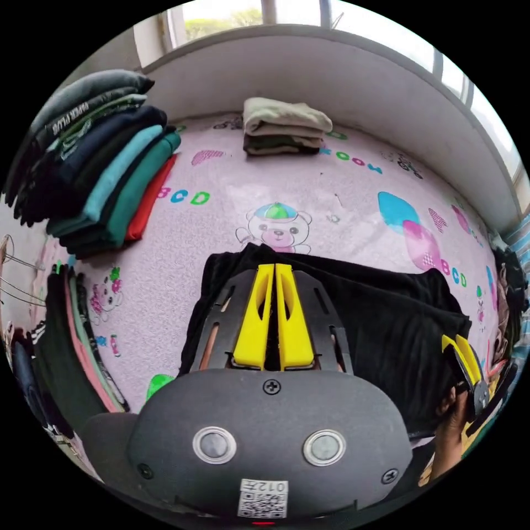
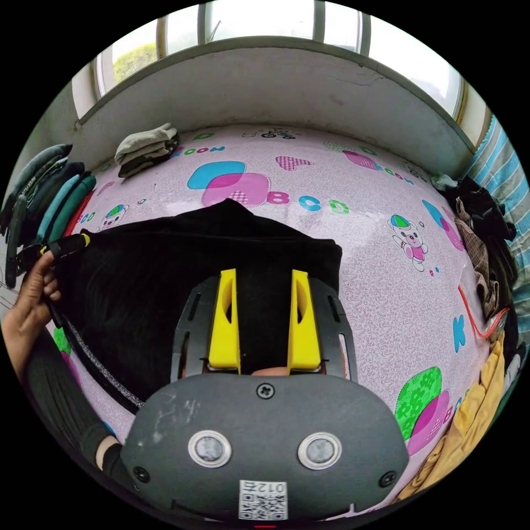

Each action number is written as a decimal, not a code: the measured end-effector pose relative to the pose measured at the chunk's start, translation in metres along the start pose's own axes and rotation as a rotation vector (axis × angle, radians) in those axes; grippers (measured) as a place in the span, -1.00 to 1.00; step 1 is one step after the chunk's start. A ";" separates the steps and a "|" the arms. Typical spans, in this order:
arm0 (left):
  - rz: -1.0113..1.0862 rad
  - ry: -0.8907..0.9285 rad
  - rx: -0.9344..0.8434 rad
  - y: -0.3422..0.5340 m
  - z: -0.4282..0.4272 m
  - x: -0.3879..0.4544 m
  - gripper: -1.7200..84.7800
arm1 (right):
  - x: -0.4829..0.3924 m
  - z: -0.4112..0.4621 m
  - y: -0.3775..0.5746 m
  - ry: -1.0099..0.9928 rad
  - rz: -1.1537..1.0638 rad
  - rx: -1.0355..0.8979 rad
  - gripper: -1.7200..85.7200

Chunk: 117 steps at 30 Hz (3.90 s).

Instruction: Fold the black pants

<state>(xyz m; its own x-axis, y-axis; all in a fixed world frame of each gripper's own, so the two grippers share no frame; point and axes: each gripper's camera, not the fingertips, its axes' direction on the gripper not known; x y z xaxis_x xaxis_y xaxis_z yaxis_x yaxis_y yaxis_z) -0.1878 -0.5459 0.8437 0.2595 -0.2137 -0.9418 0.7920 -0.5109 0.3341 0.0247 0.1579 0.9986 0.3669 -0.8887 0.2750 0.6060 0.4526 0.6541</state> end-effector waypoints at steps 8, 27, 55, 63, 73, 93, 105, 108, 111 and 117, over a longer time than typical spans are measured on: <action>-0.083 0.171 0.077 0.024 0.004 -0.015 -0.96 | 0.028 0.016 -0.006 -0.022 0.017 -0.002 -0.65; 1.236 0.555 0.065 0.258 -0.131 0.274 -0.78 | 0.297 0.082 -0.020 -0.769 0.295 -0.523 -0.74; 1.192 0.063 0.394 0.438 -0.205 0.370 -0.74 | 0.380 0.127 -0.020 -1.089 0.340 -0.762 -0.92; 1.142 0.076 0.321 0.442 -0.204 0.367 -0.85 | 0.396 0.123 -0.033 -0.994 0.279 -0.757 -0.76; 1.095 0.156 0.308 0.434 -0.212 0.344 -0.89 | 0.441 0.171 -0.068 -1.001 0.556 -0.539 -0.70; 0.967 0.582 0.318 0.360 -0.256 0.364 -0.90 | 0.532 0.006 -0.125 -0.654 0.449 -0.269 -0.89; 0.733 0.781 0.273 0.277 -0.236 0.254 -0.89 | 0.457 -0.082 -0.164 -0.603 0.388 -0.140 -0.88; 0.620 0.817 0.238 0.242 -0.212 0.209 -0.89 | 0.410 -0.081 -0.191 -0.562 0.333 -0.146 -0.88; 0.484 0.867 0.173 0.207 -0.179 0.164 -0.89 | 0.362 -0.071 -0.218 -0.527 0.296 -0.166 -0.87; 0.289 0.959 0.081 0.162 -0.114 0.094 -0.89 | 0.276 -0.039 -0.262 -0.450 0.241 -0.242 -0.87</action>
<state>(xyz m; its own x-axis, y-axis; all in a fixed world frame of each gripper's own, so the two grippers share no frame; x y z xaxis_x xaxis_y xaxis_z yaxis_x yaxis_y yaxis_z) 0.0277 -0.5532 0.8051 0.7998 0.4040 -0.4441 0.5974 -0.6081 0.5228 -0.0056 -0.2026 0.8760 0.2101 -0.6775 0.7049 0.7065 0.6036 0.3695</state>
